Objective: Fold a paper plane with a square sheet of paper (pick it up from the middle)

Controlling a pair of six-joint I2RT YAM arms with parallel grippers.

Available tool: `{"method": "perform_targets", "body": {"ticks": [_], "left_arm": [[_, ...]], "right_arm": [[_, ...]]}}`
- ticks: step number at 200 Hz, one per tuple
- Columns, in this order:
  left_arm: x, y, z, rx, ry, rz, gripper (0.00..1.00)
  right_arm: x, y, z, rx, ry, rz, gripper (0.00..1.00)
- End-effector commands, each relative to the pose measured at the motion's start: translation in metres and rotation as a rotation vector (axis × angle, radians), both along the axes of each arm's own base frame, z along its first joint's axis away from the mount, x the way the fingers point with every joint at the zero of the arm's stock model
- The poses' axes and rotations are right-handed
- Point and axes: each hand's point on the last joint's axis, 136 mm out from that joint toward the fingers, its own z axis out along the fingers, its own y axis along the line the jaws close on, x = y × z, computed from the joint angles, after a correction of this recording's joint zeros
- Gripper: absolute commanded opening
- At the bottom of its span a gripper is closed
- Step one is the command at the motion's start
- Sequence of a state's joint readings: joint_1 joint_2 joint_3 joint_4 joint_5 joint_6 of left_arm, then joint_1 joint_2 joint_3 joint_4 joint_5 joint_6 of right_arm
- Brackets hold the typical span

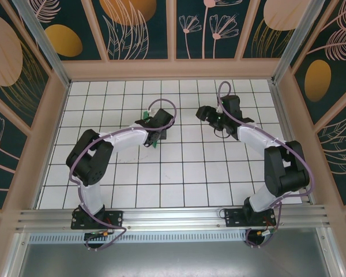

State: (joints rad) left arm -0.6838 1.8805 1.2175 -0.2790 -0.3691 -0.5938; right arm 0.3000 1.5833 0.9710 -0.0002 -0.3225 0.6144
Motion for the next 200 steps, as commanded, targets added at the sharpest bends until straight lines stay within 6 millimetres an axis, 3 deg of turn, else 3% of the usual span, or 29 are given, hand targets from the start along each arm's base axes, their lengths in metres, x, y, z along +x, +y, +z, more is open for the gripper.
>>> {"method": "perform_targets", "body": {"ticks": [1,24,39,46,54,73,86,95,141,172,200], "left_arm": [[0.001,-0.03,0.01,-0.183,0.002,-0.065,0.62],[0.006,-0.03,0.029,-0.305,-0.023,-0.067,0.74],[0.011,-0.02,0.048,-0.385,-0.063,-0.047,0.85],[0.013,-0.012,0.05,-0.406,-0.074,-0.031,0.9],[0.016,-0.001,0.067,-0.445,-0.116,-0.009,0.94],[0.022,0.03,0.075,-0.461,-0.161,0.08,0.98],[0.025,0.053,0.076,-0.454,-0.184,0.15,0.98],[0.02,0.07,0.065,-0.444,-0.174,0.2,0.99],[0.002,0.129,0.046,-0.417,-0.202,0.394,0.98],[-0.011,0.154,0.039,-0.392,-0.199,0.448,0.99],[-0.023,0.158,0.034,-0.388,-0.184,0.437,0.98]], "right_arm": [[-0.003,-0.004,0.002,-0.025,0.002,-0.001,0.73],[-0.007,0.01,-0.002,-0.026,0.014,0.024,0.72],[-0.011,0.031,-0.005,-0.026,0.012,0.065,0.7],[-0.014,0.042,-0.007,-0.031,0.014,0.08,0.69],[-0.017,0.057,-0.011,-0.035,0.02,0.106,0.66],[-0.025,0.095,-0.02,-0.037,0.042,0.162,0.55],[-0.034,0.124,-0.025,-0.02,0.052,0.213,0.45],[-0.04,0.143,-0.027,-0.014,0.051,0.246,0.4],[-0.057,0.219,-0.046,-0.013,0.082,0.37,0.26],[-0.046,0.236,-0.065,-0.016,0.109,0.357,0.24],[-0.039,0.239,-0.086,-0.043,0.144,0.368,0.24]]}}
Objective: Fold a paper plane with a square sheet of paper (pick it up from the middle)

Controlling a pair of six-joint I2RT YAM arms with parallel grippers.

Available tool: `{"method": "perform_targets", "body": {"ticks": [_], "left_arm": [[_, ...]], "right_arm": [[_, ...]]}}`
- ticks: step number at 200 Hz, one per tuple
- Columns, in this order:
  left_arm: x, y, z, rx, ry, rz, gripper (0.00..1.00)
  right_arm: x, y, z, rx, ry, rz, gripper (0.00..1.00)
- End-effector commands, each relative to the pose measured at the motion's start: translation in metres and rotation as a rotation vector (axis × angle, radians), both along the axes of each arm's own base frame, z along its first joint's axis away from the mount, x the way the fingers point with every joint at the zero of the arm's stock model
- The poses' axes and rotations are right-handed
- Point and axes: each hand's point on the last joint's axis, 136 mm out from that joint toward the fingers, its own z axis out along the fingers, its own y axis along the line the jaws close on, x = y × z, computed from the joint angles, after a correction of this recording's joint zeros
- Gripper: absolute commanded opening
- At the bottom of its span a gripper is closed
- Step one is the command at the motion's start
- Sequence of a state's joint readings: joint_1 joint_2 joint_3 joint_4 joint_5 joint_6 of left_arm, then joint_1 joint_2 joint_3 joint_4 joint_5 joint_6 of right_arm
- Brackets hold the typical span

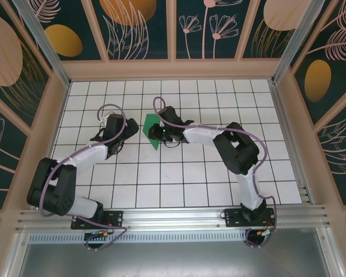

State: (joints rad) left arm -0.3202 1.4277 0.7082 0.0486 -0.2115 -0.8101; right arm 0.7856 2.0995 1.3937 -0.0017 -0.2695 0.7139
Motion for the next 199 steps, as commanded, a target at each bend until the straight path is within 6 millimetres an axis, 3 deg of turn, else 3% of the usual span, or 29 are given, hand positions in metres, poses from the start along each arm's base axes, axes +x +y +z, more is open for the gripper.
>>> {"method": "perform_targets", "body": {"ticks": [1,47,85,102,121,158,174,199], "left_arm": [[-0.008,0.007,0.003,-0.003,-0.012,0.018,0.99],[-0.014,-0.001,0.003,-0.014,-0.006,-0.048,0.99],[-0.014,-0.012,0.005,-0.034,-0.018,-0.115,0.98],[-0.014,-0.018,0.007,-0.047,-0.027,-0.148,0.98],[-0.015,-0.023,0.008,-0.07,-0.04,-0.17,0.99],[-0.016,-0.031,0.01,-0.1,-0.047,-0.211,0.99],[-0.018,-0.035,0.011,-0.118,-0.052,-0.228,0.98],[-0.02,-0.041,0.013,-0.156,-0.066,-0.251,0.98]], "right_arm": [[0.011,0.002,-0.011,-0.014,0.018,-0.012,0.24],[0.0,-0.011,-0.036,-0.075,0.048,0.086,0.23],[-0.037,-0.061,-0.066,-0.175,0.07,0.32,0.23],[-0.054,-0.084,-0.068,-0.214,0.067,0.436,0.24],[-0.052,-0.094,-0.05,-0.243,0.005,0.474,0.24],[-0.035,-0.066,0.018,-0.12,-0.14,0.377,0.28],[-0.025,-0.063,0.028,-0.1,-0.129,0.234,0.29],[-0.018,-0.064,0.029,-0.051,-0.074,0.056,0.3]]}}
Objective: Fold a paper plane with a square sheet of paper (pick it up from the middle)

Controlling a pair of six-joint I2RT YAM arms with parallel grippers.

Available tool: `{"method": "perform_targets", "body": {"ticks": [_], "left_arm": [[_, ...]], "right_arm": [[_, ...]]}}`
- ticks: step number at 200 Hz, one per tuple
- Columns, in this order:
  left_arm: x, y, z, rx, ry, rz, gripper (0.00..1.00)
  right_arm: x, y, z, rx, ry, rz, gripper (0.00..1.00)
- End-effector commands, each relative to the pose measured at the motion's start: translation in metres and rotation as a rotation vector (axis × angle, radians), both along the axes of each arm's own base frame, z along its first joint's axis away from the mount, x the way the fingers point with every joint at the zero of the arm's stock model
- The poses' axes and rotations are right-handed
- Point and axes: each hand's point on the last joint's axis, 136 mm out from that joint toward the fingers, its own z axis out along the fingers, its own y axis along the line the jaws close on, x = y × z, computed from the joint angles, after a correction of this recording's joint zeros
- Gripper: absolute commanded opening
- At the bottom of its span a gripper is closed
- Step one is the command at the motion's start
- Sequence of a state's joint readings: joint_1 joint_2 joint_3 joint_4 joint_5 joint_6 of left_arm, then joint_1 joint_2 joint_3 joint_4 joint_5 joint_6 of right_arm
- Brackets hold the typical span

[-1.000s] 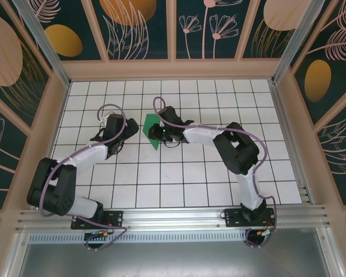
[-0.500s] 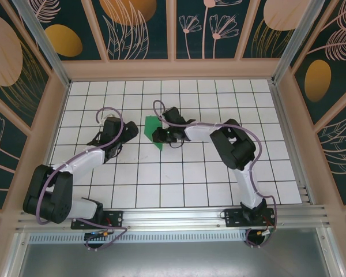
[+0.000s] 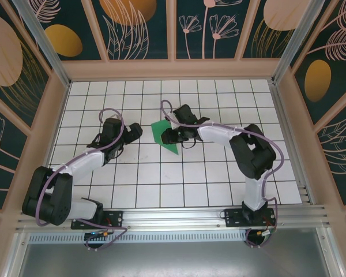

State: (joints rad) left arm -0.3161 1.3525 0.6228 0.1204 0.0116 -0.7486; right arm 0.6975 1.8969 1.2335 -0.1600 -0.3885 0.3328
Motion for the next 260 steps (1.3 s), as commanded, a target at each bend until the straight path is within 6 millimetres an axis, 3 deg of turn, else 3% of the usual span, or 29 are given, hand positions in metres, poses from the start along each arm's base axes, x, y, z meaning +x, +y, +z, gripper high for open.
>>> {"method": "perform_targets", "body": {"ticks": [1,35,70,148,181,226,260], "left_arm": [[-0.001,-0.009,0.01,-0.047,-0.043,-0.045,0.98],[-0.001,-0.018,0.013,-0.109,-0.052,-0.065,0.98],[-0.004,-0.028,0.014,-0.203,-0.058,-0.078,0.98],[-0.006,-0.04,0.006,-0.283,-0.022,-0.103,0.98],[-0.009,-0.044,0.002,-0.325,0.005,-0.103,0.99],[-0.013,-0.057,-0.004,-0.415,0.053,-0.127,0.93],[-0.015,-0.069,-0.008,-0.465,0.086,-0.155,0.83]], "right_arm": [[0.011,-0.002,0.01,0.061,0.031,-0.208,0.3],[0.012,0.007,0.018,0.204,0.093,-0.311,0.31],[0.015,0.012,0.006,0.289,0.181,-0.401,0.31],[0.019,0.0,-0.031,0.214,0.23,-0.478,0.29],[0.019,-0.008,-0.037,0.209,0.221,-0.484,0.28],[0.022,-0.012,-0.022,0.33,0.207,-0.452,0.28],[0.023,-0.018,-0.032,0.34,0.251,-0.473,0.26]]}}
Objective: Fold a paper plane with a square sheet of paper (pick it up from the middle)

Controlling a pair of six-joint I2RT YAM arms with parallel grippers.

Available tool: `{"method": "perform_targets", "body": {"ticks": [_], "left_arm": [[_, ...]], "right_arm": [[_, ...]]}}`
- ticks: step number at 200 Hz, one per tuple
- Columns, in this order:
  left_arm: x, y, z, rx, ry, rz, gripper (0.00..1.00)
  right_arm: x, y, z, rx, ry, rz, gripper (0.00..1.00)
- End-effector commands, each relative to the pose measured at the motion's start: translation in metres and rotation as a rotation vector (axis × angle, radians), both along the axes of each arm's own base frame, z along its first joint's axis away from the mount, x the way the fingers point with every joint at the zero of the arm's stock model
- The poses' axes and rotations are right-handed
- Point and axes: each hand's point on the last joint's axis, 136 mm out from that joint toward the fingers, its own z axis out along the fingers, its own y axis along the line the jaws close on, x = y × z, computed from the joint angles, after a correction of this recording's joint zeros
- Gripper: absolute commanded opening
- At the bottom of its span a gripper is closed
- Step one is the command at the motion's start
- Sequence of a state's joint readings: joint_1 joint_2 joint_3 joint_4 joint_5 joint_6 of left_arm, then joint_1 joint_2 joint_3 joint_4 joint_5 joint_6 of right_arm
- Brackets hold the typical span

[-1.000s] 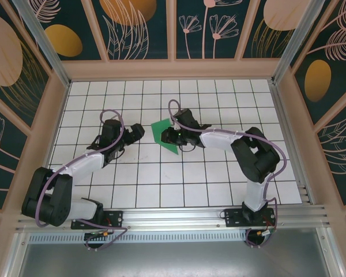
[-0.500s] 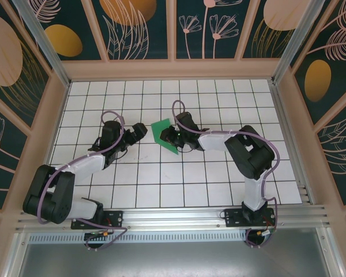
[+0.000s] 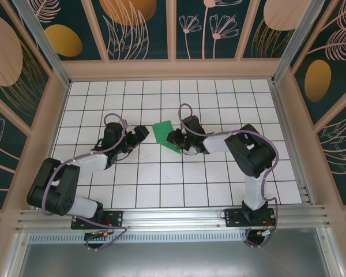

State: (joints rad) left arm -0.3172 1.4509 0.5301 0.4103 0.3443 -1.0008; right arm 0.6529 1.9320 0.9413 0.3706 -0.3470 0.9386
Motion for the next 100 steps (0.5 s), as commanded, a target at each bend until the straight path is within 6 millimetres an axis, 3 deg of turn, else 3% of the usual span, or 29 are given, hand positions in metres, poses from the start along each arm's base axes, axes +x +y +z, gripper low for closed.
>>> {"method": "perform_targets", "body": {"ticks": [1,32,100], "left_arm": [[-0.002,-0.015,0.003,-0.072,0.01,-0.04,0.83],[-0.004,-0.028,0.001,-0.095,0.033,-0.068,0.77],[-0.007,-0.065,-0.011,-0.095,0.086,-0.133,0.73]], "right_arm": [[0.003,0.002,0.008,0.071,-0.006,-0.004,0.26],[0.004,-0.01,-0.003,0.085,0.052,-0.046,0.25],[-0.002,-0.031,-0.03,0.108,0.224,-0.117,0.24]]}}
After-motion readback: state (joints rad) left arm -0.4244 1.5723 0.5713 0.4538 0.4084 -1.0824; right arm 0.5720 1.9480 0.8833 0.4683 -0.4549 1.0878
